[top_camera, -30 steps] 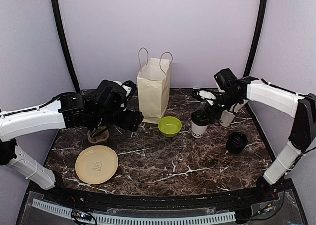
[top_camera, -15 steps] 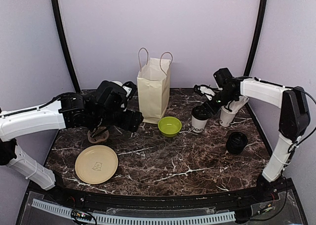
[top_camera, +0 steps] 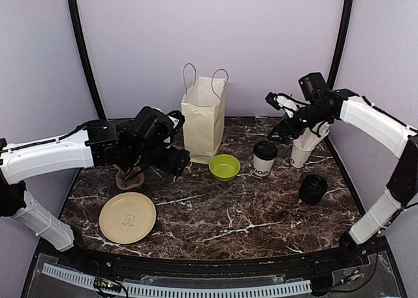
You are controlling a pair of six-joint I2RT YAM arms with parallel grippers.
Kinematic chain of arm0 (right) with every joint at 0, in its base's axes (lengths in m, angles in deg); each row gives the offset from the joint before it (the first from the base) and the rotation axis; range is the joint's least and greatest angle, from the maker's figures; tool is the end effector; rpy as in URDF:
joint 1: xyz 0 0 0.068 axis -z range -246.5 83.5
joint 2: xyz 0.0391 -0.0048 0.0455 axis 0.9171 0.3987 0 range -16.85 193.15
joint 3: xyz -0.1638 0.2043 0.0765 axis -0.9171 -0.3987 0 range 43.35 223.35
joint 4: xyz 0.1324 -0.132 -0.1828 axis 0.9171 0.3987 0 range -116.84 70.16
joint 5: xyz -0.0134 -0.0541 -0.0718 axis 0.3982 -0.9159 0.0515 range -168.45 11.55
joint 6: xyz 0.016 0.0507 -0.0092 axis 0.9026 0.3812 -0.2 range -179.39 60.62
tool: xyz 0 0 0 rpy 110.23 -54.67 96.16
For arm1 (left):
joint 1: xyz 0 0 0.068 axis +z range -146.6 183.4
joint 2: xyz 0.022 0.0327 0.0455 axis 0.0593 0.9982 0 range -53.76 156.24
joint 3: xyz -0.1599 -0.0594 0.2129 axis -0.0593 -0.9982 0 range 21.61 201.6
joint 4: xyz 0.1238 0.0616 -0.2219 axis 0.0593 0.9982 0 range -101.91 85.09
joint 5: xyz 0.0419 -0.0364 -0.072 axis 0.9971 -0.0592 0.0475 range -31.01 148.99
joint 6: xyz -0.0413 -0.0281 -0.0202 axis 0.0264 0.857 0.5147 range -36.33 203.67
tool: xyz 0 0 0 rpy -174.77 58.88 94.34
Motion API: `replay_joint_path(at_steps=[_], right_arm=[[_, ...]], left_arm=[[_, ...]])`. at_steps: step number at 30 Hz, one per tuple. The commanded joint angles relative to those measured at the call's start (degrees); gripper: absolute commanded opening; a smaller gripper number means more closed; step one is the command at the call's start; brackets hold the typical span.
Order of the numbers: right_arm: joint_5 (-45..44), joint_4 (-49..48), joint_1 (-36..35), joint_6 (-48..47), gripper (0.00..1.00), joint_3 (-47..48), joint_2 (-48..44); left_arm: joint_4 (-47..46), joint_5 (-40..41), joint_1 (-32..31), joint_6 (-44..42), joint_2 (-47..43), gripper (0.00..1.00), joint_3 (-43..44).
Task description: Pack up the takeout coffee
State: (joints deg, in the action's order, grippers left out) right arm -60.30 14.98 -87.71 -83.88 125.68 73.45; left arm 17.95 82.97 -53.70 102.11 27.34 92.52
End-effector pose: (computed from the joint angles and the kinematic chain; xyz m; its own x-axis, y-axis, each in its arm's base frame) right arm 0.3147 0.1341 0.3206 -0.4277 -0.5886 -0.6860 -0.7786 0.6254 -0.0511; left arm 0.1820 -0.2544 0.3215 -0.5207 0.2729 -0.8089 0.4568 0.8895 0.0060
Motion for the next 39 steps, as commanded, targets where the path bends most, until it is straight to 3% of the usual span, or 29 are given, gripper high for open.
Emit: replay_joint_path(at_steps=[1,5,11,20,29,39], right_arm=[[1.15,4.57,0.11,-3.18,0.87,-4.34,-9.04],[4.46,5.76,0.12,-3.55,0.83,-8.23,-12.21],[7.7,0.15,0.03,-1.71,0.8,-15.57,-15.26],[9.74,-6.08,0.03,0.27,0.79,-20.74,-16.25],[10.34,-8.21,0.03,0.19,0.79,-24.01,-17.84],[10.61,-8.9,0.03,0.05,0.79,-24.94,-18.06]], left_arm=[[1.37,2.5,0.94,-3.65,-1.39,0.87,3.53],[5.49,1.33,7.25,-4.32,-2.16,0.74,10.35],[8.72,-7.11,18.97,-7.56,1.84,0.59,21.62],[15.12,-14.47,29.11,-11.29,18.15,0.59,35.91],[19.82,-17.12,32.22,-13.53,31.5,0.53,49.57],[22.71,-18.49,32.58,-14.47,36.95,0.48,54.15]])
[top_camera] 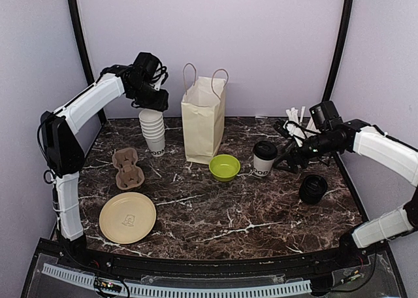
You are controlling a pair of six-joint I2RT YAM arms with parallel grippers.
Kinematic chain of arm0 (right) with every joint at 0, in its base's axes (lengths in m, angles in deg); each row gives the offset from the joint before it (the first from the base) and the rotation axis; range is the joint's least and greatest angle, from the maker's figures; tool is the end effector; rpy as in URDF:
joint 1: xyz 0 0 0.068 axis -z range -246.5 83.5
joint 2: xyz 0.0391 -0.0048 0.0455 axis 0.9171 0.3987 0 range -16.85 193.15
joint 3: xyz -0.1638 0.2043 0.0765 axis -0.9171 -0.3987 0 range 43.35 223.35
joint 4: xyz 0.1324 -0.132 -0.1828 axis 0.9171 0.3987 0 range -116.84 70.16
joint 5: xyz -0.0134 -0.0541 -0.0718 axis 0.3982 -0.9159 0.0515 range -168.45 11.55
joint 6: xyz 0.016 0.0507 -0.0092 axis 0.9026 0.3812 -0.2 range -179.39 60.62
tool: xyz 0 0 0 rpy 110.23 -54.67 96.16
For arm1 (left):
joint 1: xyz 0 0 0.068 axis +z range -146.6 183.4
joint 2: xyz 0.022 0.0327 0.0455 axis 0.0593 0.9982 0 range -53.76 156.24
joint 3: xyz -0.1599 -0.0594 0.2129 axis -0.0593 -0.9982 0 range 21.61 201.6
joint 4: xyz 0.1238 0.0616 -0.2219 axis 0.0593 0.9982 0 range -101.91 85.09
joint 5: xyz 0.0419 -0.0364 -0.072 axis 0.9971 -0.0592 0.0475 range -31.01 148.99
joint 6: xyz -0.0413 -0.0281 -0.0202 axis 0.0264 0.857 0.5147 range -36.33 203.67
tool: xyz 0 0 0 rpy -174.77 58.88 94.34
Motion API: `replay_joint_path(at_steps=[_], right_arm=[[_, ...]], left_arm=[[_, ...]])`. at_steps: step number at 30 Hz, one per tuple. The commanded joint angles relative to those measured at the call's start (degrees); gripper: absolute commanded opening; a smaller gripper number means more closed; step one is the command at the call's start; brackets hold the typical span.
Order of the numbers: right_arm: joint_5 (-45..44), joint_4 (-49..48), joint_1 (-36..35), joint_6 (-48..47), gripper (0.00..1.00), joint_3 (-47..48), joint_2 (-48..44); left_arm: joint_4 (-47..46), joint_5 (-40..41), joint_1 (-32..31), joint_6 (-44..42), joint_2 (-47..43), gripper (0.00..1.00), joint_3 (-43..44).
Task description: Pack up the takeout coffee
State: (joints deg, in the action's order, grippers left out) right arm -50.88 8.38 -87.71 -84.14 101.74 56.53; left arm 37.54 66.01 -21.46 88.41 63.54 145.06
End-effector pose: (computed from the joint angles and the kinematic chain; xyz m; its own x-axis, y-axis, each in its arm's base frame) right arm 0.2403 0.1110 0.2799 -0.4007 -0.5537 -0.7300 -0.8419 0.5368 0.0551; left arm 0.4173 -0.1884 0.3591 -0.6479 0.2099 -0.7322 0.2839 0.9586 0.0235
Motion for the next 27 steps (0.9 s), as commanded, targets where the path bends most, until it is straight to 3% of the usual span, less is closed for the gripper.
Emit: replay_joint_path(at_steps=[1,15,27], right_arm=[[1.24,-2.34,0.03,0.32,0.79,-1.03,-1.07],[1.34,-2.54,0.03,0.22,0.79,-1.13,-0.71],[1.26,-2.71,0.03,0.23,0.79,-0.97,-0.17]], left_arm=[[3.46,-1.42,0.34,-0.73,1.03,0.47,1.61],[4.1,2.34,0.34,0.22,2.3,0.31,0.43],[4.95,2.47,0.34,0.04,2.54,0.26,0.35]])
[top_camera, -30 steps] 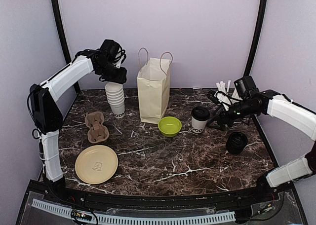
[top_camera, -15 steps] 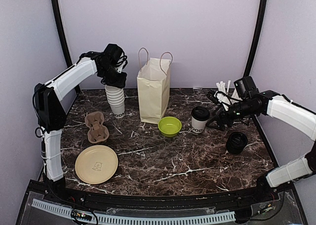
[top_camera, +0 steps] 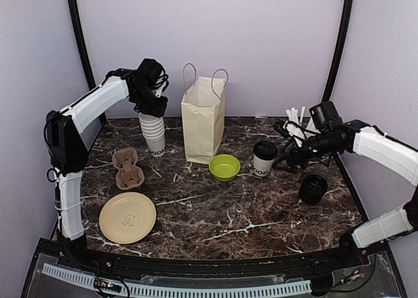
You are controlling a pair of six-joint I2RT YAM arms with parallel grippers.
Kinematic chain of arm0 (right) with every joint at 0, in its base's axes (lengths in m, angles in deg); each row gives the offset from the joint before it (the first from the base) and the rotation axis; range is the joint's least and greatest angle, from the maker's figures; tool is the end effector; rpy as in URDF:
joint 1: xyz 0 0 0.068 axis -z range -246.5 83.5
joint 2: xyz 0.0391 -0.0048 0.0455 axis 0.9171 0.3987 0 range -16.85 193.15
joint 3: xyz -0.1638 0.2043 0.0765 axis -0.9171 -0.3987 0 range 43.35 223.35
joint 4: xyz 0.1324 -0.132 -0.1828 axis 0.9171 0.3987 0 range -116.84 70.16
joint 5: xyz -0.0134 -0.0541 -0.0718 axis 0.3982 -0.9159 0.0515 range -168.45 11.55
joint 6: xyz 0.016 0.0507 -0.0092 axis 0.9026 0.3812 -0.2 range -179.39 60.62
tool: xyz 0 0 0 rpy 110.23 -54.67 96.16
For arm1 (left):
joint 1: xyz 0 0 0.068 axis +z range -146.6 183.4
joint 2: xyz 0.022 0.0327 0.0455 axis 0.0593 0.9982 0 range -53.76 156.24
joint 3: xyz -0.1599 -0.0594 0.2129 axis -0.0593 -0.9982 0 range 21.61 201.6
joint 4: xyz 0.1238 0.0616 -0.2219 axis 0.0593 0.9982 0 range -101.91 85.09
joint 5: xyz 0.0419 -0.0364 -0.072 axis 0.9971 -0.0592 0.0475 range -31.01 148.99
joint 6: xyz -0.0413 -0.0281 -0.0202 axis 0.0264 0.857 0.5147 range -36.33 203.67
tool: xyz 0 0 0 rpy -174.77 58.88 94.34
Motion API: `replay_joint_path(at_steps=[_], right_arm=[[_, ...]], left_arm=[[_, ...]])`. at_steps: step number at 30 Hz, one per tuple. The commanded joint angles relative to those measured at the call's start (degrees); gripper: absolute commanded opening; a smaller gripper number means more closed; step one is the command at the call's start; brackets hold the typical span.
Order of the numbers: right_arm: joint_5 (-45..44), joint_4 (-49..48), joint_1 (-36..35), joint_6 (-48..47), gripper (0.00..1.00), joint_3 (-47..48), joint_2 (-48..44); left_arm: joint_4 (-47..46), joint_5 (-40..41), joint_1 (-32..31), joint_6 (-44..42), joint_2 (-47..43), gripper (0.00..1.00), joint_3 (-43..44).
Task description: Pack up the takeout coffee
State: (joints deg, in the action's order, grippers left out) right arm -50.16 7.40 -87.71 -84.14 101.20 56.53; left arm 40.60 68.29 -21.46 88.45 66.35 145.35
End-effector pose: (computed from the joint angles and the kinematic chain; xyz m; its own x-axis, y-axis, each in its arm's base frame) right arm 0.2405 0.1116 0.2782 -0.3936 -0.5483 -0.7379 -0.8464 0.5293 0.0582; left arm 0.4243 -0.1901 0.3351 -0.7077 0.2373 -0.6655 0.2603 0.9632 0.0666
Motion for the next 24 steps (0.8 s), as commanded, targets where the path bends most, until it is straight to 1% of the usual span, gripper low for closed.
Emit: replay_joint_path(at_steps=[1,10,15,24], right_arm=[[0.53,-1.76,0.0,0.23,0.79,-0.45,-0.17],[0.5,-1.92,0.03,0.14,0.79,-0.45,0.0],[0.29,-2.01,0.03,0.06,0.79,-0.33,0.21],[0.44,-2.06,0.03,0.05,0.79,0.0,0.71]], left_arm=[[2.07,0.06,0.34,0.03,-0.24,0.26,-0.05],[2.42,0.0,0.34,-0.14,0.03,0.21,0.06],[2.86,0.26,0.38,-0.5,0.38,0.15,0.62],[4.91,0.69,0.34,-0.9,0.48,0.1,1.79]])
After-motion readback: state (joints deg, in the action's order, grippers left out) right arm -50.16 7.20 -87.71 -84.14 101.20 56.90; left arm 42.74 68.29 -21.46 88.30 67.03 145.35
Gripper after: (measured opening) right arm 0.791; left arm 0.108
